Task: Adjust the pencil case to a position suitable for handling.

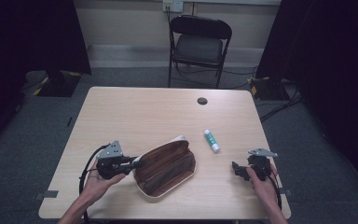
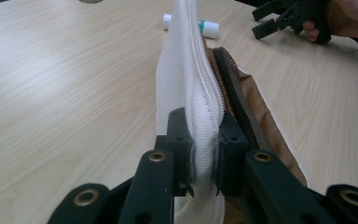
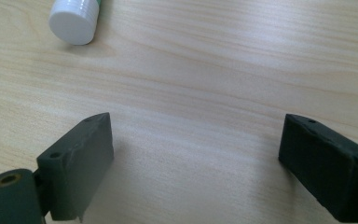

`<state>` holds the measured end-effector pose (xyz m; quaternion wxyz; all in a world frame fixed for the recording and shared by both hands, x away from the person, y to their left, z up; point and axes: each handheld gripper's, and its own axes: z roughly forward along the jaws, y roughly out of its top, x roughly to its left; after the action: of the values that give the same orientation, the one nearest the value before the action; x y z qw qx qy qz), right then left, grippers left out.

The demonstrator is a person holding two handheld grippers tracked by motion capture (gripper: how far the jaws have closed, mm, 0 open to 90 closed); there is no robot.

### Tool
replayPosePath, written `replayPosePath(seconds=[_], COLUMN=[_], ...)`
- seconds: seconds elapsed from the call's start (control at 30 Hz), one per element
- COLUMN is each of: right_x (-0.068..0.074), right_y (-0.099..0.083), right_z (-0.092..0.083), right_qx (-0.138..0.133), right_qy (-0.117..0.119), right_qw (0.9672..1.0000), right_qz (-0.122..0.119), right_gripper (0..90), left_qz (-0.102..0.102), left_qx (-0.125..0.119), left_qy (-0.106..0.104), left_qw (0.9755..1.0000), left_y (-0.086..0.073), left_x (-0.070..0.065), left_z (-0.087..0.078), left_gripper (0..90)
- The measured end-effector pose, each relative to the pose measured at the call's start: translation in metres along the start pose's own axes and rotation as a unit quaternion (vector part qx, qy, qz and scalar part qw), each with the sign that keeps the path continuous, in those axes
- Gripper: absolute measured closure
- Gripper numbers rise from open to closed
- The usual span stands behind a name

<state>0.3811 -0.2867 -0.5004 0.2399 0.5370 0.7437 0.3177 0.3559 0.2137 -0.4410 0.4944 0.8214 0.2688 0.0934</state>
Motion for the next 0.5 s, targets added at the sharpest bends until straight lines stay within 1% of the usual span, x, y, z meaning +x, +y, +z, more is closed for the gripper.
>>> replayPosePath(seconds=[0.07,0.1,0.13,0.17,0.2,0.23,0.27,0.3,0.33,0.37,0.4,0.43,0.47,0.5], right_x=[0.0,0.0,0.0,0.0,0.0,0.0,0.0,0.0,0.0,0.0,0.0,0.0,0.0,0.0], right_y=[0.0,0.0,0.0,0.0,0.0,0.0,0.0,0.0,0.0,0.0,0.0,0.0,0.0,0.0], right_z=[0.0,0.0,0.0,0.0,0.0,0.0,0.0,0.0,0.0,0.0,0.0,0.0,0.0,0.0], right_qx=[0.0,0.0,0.0,0.0,0.0,0.0,0.0,0.0,0.0,0.0,0.0,0.0,0.0,0.0], right_qy=[0.0,0.0,0.0,0.0,0.0,0.0,0.0,0.0,0.0,0.0,0.0,0.0,0.0,0.0], right_qw=[1.0,1.0,1.0,1.0,1.0,1.0,1.0,1.0,1.0,1.0,1.0,1.0,1.0,1.0], right_qz=[0.0,0.0,0.0,0.0,0.0,0.0,0.0,0.0,0.0,0.0,0.0,0.0,0.0,0.0], right_gripper=[8.9,8.9,8.9,8.9,8.9,8.9,8.9,8.9,8.9,8.9,8.9,8.9,8.9,8.9], left_qz=[-0.004,-0.004,-0.005,-0.004,-0.009,-0.008,-0.009,-0.004,-0.009,-0.009,0.002,0.011,0.003,-0.004], left_qx=[-0.002,-0.004,-0.01,-0.009,-0.012,-0.007,-0.004,0.0,-0.002,0.0,0.008,0.011,0.009,0.009], left_qy=[-0.001,0.005,0.005,0.011,0.019,0.025,0.028,0.038,0.045,0.051,0.063,0.075,0.071,0.063], left_qw=[1.0,1.0,0.9999,0.9999,0.9997,0.9996,0.9995,0.9993,0.9989,0.9986,0.998,0.9971,0.9974,0.998], left_y=[-0.001,0.001,0.002,0.004,0.004,0.005,0.004,0.003,0.0,-0.002,-0.003,-0.005,-0.007,-0.01], left_x=[-0.001,-0.001,-0.002,-0.003,-0.003,-0.004,-0.006,-0.007,-0.008,-0.009,-0.011,-0.012,-0.012,-0.012], left_z=[-0.001,-0.002,-0.003,-0.005,-0.005,-0.005,-0.005,-0.006,-0.007,-0.008,-0.008,-0.009,-0.008,-0.007], left_gripper=[74.4,71.9,70.5,69.0,65.9,60.5,57.2,55.1,51.3,48.5,46.0,42.9,40.8,40.7])
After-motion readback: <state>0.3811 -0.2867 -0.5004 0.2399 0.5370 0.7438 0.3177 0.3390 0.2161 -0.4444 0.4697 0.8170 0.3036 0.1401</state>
